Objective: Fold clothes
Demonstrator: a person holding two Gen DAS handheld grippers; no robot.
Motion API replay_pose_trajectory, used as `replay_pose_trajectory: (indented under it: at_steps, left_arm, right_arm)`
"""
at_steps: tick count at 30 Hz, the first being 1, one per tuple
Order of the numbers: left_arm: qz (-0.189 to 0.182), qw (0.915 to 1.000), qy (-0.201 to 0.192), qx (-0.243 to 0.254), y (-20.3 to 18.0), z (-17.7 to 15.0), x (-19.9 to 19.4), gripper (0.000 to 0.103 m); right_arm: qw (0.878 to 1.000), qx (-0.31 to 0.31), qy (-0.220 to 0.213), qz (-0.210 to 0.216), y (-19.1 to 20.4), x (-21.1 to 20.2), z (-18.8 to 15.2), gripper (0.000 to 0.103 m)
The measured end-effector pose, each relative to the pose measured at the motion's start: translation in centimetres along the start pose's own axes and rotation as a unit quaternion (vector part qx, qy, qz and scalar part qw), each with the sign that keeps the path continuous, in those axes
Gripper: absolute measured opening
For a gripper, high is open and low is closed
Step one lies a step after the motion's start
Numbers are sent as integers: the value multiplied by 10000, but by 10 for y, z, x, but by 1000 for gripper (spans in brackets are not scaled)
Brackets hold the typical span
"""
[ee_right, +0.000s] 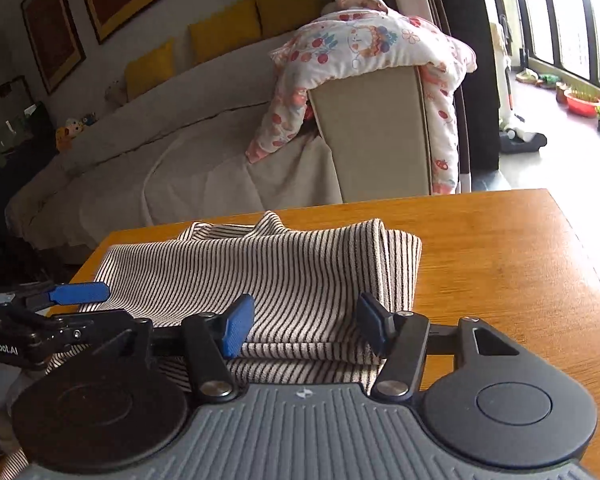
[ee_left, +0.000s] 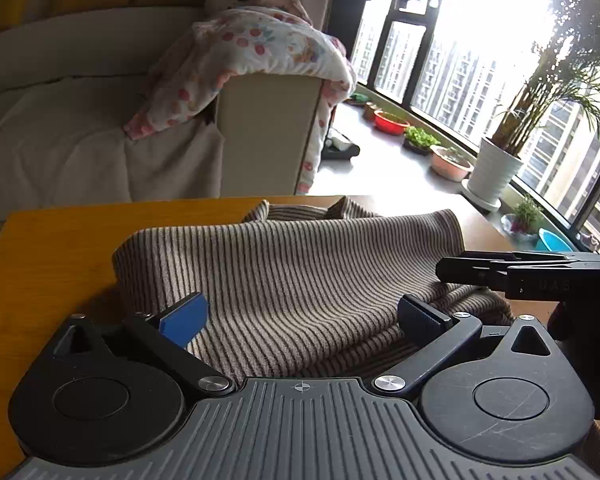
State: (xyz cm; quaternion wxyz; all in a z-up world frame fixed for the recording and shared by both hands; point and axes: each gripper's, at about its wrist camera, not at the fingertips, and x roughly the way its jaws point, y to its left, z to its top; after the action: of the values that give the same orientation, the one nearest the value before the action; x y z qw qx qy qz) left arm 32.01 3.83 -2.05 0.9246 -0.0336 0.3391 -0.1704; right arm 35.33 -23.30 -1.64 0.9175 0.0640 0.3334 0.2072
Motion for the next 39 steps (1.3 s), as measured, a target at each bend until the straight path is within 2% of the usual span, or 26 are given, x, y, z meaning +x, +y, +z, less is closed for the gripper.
replay_pose_trajectory:
  at_steps: [1,3,6,7,10,12,13,14,17,20,23,26,28,30,32,35,39]
  left_arm:
    - [21,10000,-2,82,-1,-1,0,103]
    - [49,9998,-16,212,-2,-2,2,103]
    - [12,9998,-43,190,-2,-4,0,103]
    - [-4,9999,-52,161,-1,-4,-1,103]
    - [-79,9999,-82,49,2,-2,-7,103]
    - [-127,9997,-183,20,4,-1,-15,103]
    - [-143,9996,-256,27,6,0,-20,103]
    - [-155,9994,-317,34,8,1,-24,103]
    - [-199,9988,-445,-42,17,6,-31,103]
    - [-140,9989,-394,-201,28,8,-27,103]
    - [68,9995,-230,-223,36,5,-18,103]
    - [288,9993,-92,-237,49,4,-17,103]
    - [309,9991,-4,-288,62,8,-19,103]
    - [34,9984,204,-525,79,14,-20,103]
    - [-551,9935,499,-859,95,19,-15,103]
    - [-879,9900,655,-883,99,22,-4,103]
    - [-766,9921,678,-732,97,25,10,103]
  right_arm:
    - [9998,-158,-32,-92,5,-3,0,57]
    - [9982,-354,-359,-327,12,-15,4,57]
    - [9925,-553,-756,-788,16,-24,15,57]
    - [9923,-541,-704,-864,15,-21,18,57]
    - [9968,-326,-168,-710,3,2,17,57]
    - [9972,-308,-137,-665,3,4,11,40]
    - [9967,-386,-204,-680,4,2,10,18]
    - [9961,-464,-272,-695,6,0,8,14]
    - [9944,-590,-594,-643,12,-23,16,12]
    - [9941,-659,-549,-667,11,-34,18,12]
    - [9951,-607,-23,-775,1,-17,4,14]
    - [9941,-621,57,-882,-5,-10,-6,25]
    - [9948,-492,25,-886,-12,-15,3,30]
    - [9963,-317,-10,-795,-19,-20,15,37]
    - [9986,-36,29,-526,-30,-22,27,56]
    - [9985,493,223,-5,-49,-14,45,59]
    - [9952,829,472,197,-67,11,51,59]
